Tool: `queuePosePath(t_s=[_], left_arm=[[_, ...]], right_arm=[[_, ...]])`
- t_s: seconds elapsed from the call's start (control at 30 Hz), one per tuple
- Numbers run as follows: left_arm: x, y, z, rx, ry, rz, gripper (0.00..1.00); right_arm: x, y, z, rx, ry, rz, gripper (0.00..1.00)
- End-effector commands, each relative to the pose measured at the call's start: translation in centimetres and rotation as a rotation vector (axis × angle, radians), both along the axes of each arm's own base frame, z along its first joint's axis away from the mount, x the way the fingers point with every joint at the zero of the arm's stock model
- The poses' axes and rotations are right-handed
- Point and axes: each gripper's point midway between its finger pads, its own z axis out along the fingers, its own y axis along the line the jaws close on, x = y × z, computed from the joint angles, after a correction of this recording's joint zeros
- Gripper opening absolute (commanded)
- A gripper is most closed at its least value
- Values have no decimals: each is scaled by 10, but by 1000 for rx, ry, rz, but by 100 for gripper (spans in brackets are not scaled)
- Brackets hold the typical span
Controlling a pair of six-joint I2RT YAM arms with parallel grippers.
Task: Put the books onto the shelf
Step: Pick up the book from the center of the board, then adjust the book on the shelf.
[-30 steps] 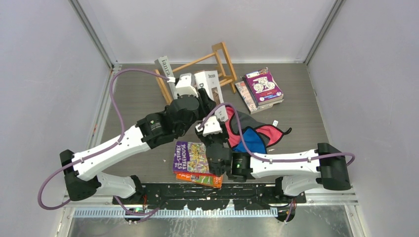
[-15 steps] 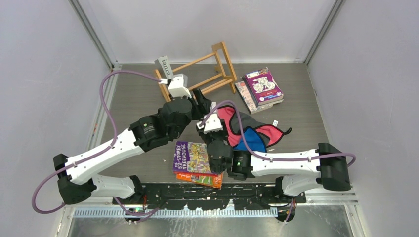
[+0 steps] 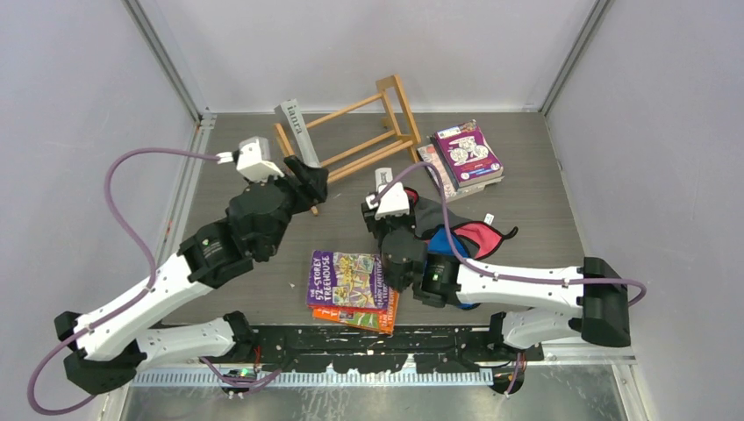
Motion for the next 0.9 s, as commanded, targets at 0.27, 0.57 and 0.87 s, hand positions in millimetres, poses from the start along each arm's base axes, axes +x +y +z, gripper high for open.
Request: queuePosePath(t_s=[0.27, 0.57, 0.87], left_arm=[[-5, 57, -3, -6, -21, 128, 64], [-18, 82, -29, 8, -3, 153, 64], [-25, 94, -53, 35, 20, 168, 64]], right_arm=[[85, 30, 103, 180, -117, 70, 17], [170, 74, 126, 218, -186, 129, 16], [232, 122, 91, 198, -155, 178, 15]])
